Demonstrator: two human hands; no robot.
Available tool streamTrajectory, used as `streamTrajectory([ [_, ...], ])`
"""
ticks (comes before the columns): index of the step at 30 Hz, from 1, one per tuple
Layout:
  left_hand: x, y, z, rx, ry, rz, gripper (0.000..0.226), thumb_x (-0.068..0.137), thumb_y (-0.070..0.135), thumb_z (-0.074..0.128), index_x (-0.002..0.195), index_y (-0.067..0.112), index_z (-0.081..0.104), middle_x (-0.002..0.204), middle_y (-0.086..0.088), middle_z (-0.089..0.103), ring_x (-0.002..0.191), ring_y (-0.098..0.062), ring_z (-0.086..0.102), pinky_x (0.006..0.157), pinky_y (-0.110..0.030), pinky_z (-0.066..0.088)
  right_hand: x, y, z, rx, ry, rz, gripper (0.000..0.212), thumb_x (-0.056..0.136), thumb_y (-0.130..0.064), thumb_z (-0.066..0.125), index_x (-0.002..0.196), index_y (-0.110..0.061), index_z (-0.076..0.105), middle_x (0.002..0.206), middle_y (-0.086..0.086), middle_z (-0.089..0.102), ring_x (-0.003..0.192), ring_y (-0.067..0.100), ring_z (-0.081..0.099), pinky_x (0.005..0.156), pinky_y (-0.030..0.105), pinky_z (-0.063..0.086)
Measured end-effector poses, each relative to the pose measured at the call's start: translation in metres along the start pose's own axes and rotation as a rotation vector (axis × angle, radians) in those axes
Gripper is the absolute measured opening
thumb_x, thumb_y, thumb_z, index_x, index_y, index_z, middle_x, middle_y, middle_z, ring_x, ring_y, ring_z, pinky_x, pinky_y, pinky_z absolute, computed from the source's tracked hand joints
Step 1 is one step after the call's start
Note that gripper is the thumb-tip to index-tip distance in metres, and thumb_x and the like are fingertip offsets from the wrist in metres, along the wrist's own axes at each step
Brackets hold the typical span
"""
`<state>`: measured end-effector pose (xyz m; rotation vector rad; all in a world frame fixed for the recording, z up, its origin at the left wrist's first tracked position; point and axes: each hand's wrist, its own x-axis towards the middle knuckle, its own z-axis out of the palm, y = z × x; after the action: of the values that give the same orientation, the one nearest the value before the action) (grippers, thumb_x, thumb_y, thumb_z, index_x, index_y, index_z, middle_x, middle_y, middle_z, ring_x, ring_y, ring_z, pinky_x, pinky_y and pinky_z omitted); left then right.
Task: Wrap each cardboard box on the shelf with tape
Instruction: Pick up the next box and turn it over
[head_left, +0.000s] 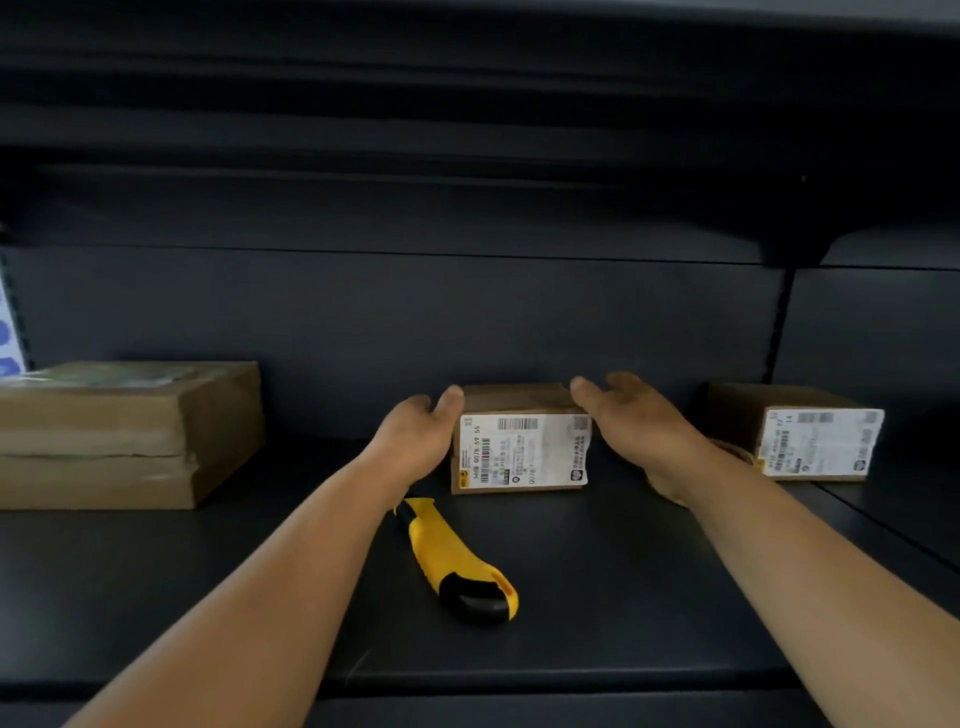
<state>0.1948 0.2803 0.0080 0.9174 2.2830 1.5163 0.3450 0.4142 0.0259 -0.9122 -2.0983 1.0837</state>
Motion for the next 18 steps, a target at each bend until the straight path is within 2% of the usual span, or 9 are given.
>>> streamTrajectory([
  [2,-0.001,-0.001,0.003,0.006,-0.047,-0.030,0.051,0.098,0.051,0.031,0.120,0.014,0.058,0.105,0.002,0.062,0.087,-0.011,0.053,0.084,-0.030,0.037,0.010,0.006,0.009,0.099,-0.010,0.077,0.072,0.092,-0.054,0.045,0.148,-0.014,0.024,0.151,0.003,0.034,0.137,0.024,0.033,0.112,0.036,0.027],
  [3,0.000,-0.004,0.005,-0.001,-0.079,-0.051,0.050,0.098,0.053,0.030,0.118,0.017,0.059,0.103,0.004,0.063,0.088,-0.010,0.054,0.088,-0.031,0.039,0.014,0.009,0.014,0.137,-0.023,0.104,0.070,0.091,-0.055,0.045,0.146,-0.014,0.030,0.146,0.003,0.041,0.133,0.024,0.039,0.111,0.038,0.030],
  [5,0.003,-0.009,0.007,-0.053,-0.124,-0.062,0.052,0.096,0.057,0.032,0.126,0.023,0.056,0.117,0.004,0.064,0.109,-0.015,0.055,0.104,-0.037,0.039,0.016,0.015,0.021,0.181,-0.037,0.107,0.055,0.093,-0.051,0.045,0.133,-0.013,0.046,0.120,0.000,0.057,0.112,0.020,0.052,0.099,0.034,0.039],
  [7,0.003,-0.011,0.005,-0.144,-0.122,-0.032,0.051,0.093,0.060,0.036,0.133,0.031,0.051,0.121,0.006,0.064,0.118,-0.016,0.054,0.109,-0.042,0.035,0.016,0.017,0.024,0.230,-0.002,0.070,0.037,0.094,-0.045,0.048,0.115,-0.016,0.054,0.102,-0.002,0.060,0.095,0.016,0.056,0.091,0.034,0.044],
  [10,0.004,-0.011,0.001,-0.302,-0.112,0.039,0.039,0.092,0.058,0.042,0.124,0.038,0.051,0.111,0.005,0.069,0.109,-0.014,0.061,0.102,-0.039,0.042,0.017,0.019,0.025,0.393,0.064,0.054,0.024,0.091,-0.040,0.055,0.107,-0.023,0.054,0.102,0.004,0.065,0.097,0.022,0.062,0.094,0.045,0.049],
  [13,-0.004,-0.008,-0.003,-0.433,-0.172,0.068,0.027,0.093,0.048,0.048,0.119,0.041,0.049,0.108,-0.002,0.071,0.103,-0.018,0.065,0.092,-0.037,0.048,0.014,0.017,0.025,0.505,0.093,0.020,0.011,0.090,-0.036,0.058,0.097,-0.028,0.053,0.103,0.004,0.066,0.098,0.024,0.062,0.093,0.049,0.050],
  [18,-0.010,-0.011,-0.009,-0.528,-0.207,0.100,0.046,0.087,0.028,0.064,0.128,0.034,0.044,0.117,-0.005,0.066,0.106,-0.023,0.065,0.098,-0.044,0.048,0.008,0.015,0.023,0.602,0.126,-0.018,0.009,0.090,-0.027,0.061,0.095,-0.025,0.054,0.102,0.002,0.063,0.098,0.022,0.061,0.093,0.048,0.050],
])
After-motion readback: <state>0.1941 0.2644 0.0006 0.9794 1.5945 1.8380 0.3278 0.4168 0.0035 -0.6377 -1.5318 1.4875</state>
